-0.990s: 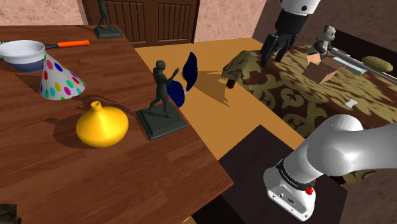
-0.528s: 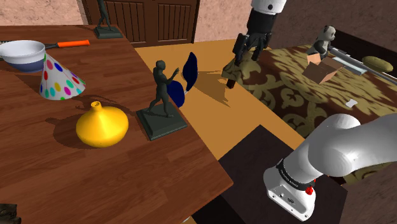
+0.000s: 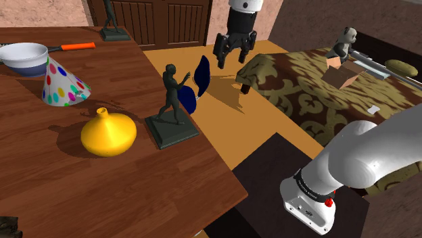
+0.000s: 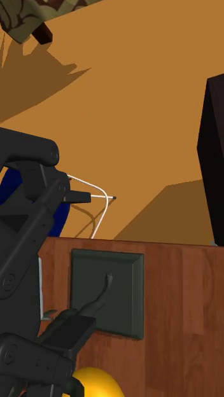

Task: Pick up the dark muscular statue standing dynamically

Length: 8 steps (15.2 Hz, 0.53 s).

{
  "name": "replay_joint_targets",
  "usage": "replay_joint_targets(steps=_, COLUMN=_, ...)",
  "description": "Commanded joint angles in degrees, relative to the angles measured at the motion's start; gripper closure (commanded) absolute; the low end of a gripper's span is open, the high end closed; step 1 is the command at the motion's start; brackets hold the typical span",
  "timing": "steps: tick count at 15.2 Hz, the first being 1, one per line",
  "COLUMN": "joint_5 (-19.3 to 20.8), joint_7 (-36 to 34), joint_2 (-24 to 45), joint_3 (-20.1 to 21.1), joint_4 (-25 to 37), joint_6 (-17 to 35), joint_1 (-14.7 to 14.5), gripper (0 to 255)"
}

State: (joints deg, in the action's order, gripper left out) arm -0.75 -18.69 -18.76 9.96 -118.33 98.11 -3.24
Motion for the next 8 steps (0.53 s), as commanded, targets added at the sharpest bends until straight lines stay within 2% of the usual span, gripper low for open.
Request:
replay_joint_targets(steps=1, joint_5=0.25, joint_7=-2.36, joint_2=4.01, joint_3=1.61, joint_4=3.12, joint_6=0.85, joint_1=-0.49, gripper=0)
replay_joint_targets(steps=8, joint_5=3.39, joint_7=-9.61, joint_2=18.79, joint_3=5.74, joint_4=17.12, joint_6=1.14, joint_1=-2.60, gripper=0)
